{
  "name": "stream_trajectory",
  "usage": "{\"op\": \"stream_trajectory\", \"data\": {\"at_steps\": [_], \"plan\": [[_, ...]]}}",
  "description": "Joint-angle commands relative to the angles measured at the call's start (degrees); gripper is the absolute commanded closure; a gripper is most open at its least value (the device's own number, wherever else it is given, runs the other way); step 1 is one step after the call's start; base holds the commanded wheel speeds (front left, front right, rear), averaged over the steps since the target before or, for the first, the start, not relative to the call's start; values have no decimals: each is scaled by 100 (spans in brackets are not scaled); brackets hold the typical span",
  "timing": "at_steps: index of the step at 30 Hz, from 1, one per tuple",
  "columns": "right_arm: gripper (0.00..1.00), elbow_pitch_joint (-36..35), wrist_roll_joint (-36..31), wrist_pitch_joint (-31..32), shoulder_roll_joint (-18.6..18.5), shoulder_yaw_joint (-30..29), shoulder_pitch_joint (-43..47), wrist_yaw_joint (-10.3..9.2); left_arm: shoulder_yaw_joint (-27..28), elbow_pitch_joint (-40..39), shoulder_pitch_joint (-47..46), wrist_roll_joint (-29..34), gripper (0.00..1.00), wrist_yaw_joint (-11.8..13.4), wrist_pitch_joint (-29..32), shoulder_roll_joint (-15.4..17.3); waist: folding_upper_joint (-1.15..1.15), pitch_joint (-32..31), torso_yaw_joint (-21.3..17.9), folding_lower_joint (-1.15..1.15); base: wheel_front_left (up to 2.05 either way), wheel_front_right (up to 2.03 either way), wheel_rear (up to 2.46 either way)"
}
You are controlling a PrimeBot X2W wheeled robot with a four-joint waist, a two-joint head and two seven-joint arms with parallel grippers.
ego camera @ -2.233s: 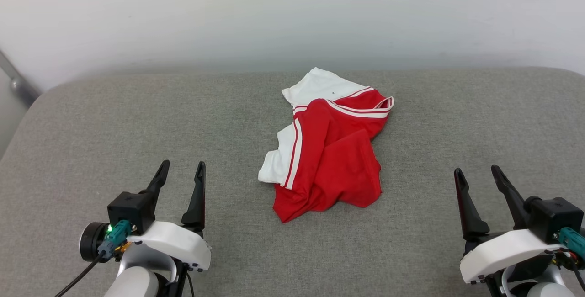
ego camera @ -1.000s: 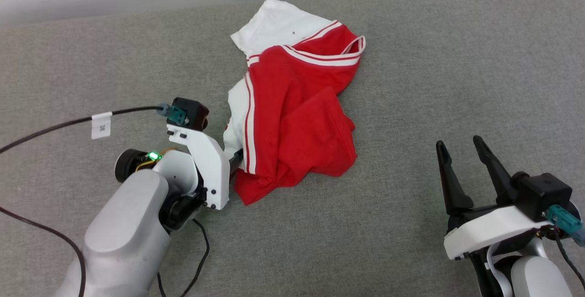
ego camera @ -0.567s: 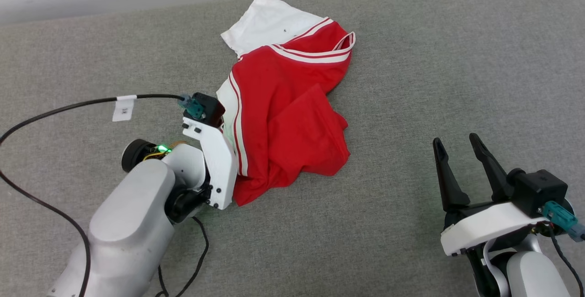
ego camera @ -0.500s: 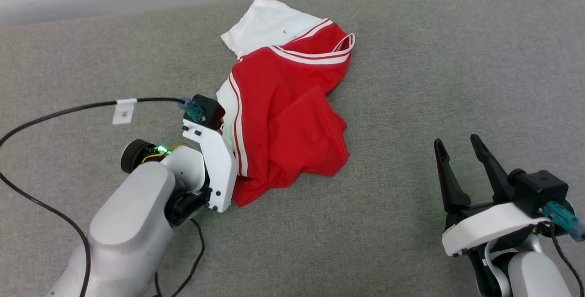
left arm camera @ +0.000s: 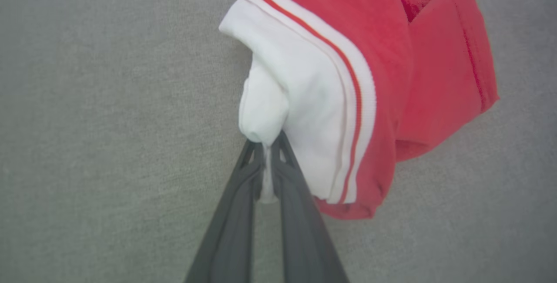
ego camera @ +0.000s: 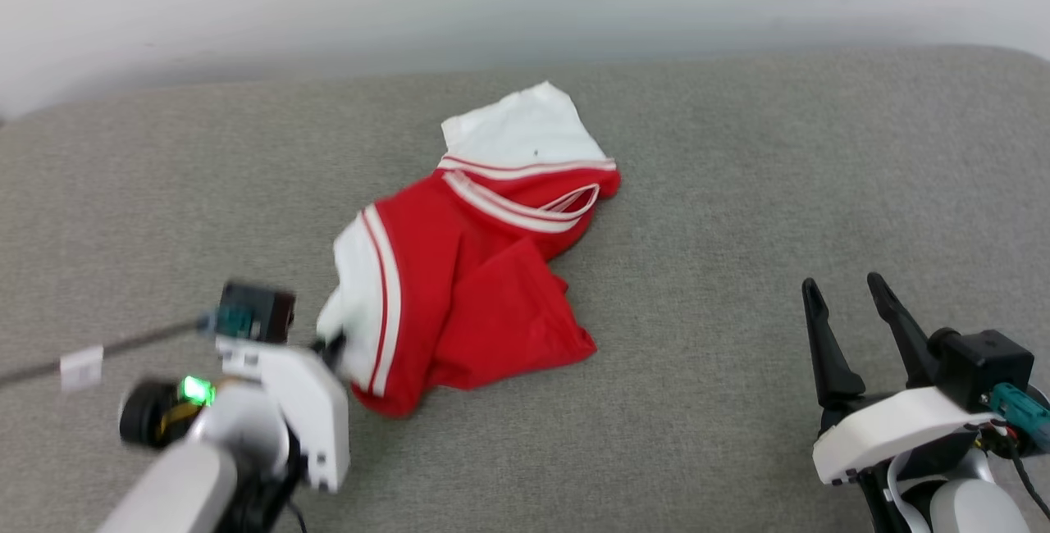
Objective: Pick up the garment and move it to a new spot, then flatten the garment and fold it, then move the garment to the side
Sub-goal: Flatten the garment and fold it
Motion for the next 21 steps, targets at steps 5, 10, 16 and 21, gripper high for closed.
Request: {"op": "stream_trajectory", "data": {"at_steps": [5, 10, 16, 21], "plan": [[0, -77, -8, 67, 10, -32, 191, -4, 116, -328, 1178, -361, 100, 411, -92, -43, 0, -243, 189, 0, 0, 0, 0], [0, -126, 0, 135, 9, -19, 305, -4, 181, -184, 2001, -696, 100, 641, -382, -362, 0, -378, 232, 0, 0, 0, 0], [0, -174, 6, 193, 8, -40, 411, -4, 290, -62, 1982, -577, 0, 648, -1064, -602, 0, -543, 283, 0, 0, 0, 0], [0, -183, -14, 236, 8, -77, 494, -4, 394, -207, 1736, -189, 0, 582, -1931, -631, 0, -750, 313, 0, 0, 0, 0]]}}
